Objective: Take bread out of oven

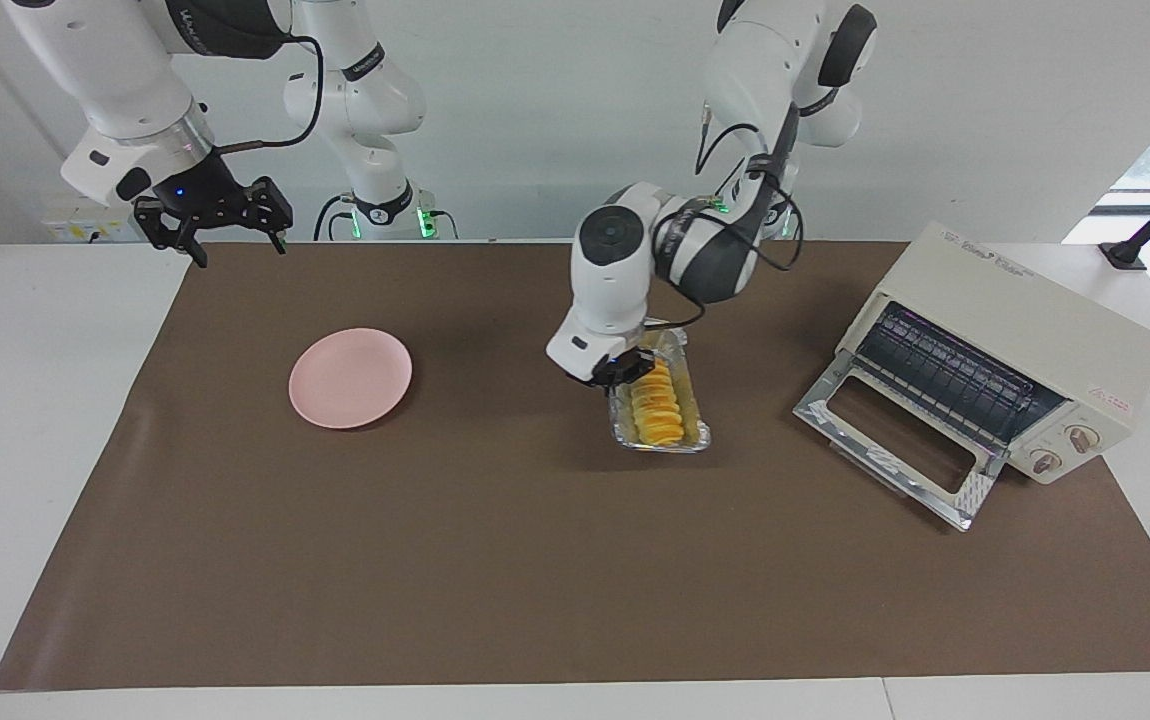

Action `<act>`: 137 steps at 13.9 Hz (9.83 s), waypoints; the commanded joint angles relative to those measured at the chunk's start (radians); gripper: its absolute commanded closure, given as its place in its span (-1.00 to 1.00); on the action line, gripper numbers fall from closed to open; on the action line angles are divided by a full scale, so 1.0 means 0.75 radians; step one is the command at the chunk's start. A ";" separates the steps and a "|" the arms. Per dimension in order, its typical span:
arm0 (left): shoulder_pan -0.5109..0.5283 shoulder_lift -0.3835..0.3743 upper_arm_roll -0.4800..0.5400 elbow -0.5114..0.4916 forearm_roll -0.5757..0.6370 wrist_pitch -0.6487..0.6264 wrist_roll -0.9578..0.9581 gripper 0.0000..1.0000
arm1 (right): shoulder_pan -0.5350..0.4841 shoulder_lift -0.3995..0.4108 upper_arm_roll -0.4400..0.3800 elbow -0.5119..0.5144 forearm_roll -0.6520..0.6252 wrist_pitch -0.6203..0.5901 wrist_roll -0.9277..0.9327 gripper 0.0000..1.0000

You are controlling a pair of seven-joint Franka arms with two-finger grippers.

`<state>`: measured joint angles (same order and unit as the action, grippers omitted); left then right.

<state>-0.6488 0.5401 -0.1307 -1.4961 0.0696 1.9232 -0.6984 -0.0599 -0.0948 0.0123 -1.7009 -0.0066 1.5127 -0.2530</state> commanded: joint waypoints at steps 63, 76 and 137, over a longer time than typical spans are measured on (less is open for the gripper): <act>0.761 -0.767 0.135 -0.286 -0.107 -0.677 0.727 -1.00 | 0.236 1.065 0.026 0.689 0.072 0.576 0.536 1.00; 0.761 -0.767 0.137 -0.286 -0.107 -0.677 0.727 -1.00 | 0.041 1.186 0.024 0.689 0.066 0.756 0.350 1.00; 0.761 -0.767 0.137 -0.286 -0.107 -0.677 0.727 -1.00 | 0.168 -0.007 0.033 -1.017 -0.001 1.349 0.511 1.00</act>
<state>-0.0726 -0.0156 -0.0363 -1.6949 -0.0126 1.4007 -0.1519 0.0841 -0.0993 0.0262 -2.4373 -0.0227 2.4719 0.1333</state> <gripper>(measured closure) 0.000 0.912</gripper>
